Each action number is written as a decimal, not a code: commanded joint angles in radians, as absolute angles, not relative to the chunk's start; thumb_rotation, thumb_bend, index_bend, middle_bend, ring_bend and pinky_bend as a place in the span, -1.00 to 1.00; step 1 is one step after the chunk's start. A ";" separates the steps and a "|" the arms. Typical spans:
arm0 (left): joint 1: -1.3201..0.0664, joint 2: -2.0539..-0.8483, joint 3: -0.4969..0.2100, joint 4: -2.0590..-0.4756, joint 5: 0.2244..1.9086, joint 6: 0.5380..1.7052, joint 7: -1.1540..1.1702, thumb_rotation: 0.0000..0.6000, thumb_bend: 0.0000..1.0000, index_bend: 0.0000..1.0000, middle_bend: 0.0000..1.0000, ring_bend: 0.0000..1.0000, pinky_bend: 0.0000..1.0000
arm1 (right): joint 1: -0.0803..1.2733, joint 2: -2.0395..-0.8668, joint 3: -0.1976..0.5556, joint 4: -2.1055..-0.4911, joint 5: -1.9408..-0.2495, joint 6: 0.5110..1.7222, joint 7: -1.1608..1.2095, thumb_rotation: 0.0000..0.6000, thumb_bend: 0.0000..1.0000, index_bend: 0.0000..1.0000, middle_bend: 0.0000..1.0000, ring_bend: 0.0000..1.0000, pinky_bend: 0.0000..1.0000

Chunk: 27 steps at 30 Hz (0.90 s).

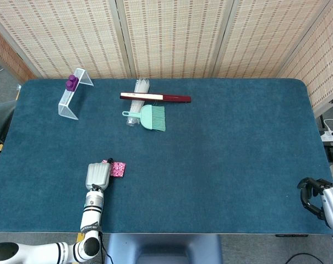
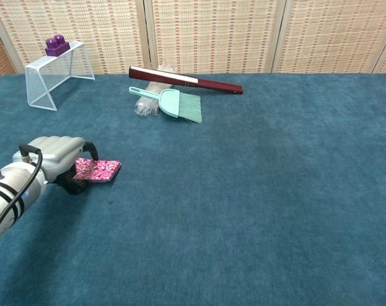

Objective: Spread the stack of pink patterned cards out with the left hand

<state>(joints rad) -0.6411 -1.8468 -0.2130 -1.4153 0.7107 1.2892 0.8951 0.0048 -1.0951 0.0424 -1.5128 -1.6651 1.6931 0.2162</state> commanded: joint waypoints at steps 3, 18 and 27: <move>-0.642 -1.836 -0.213 -1.430 0.696 1.279 0.909 1.00 -0.16 -0.60 1.00 1.00 1.00 | 0.005 -1.095 0.043 -1.513 -1.665 1.693 0.216 1.00 0.10 0.58 0.47 0.33 0.86; -0.654 -1.791 -0.215 -1.509 0.669 1.246 0.907 1.00 -0.16 -0.55 1.00 1.00 1.00 | 0.006 -1.094 0.042 -1.514 -1.664 1.691 0.217 1.00 0.10 0.58 0.47 0.33 0.86; -0.666 -1.801 -0.213 -1.493 0.678 1.251 0.898 1.00 -0.16 -0.40 1.00 1.00 1.00 | 0.007 -1.094 0.042 -1.515 -1.664 1.687 0.215 1.00 0.10 0.58 0.47 0.33 0.86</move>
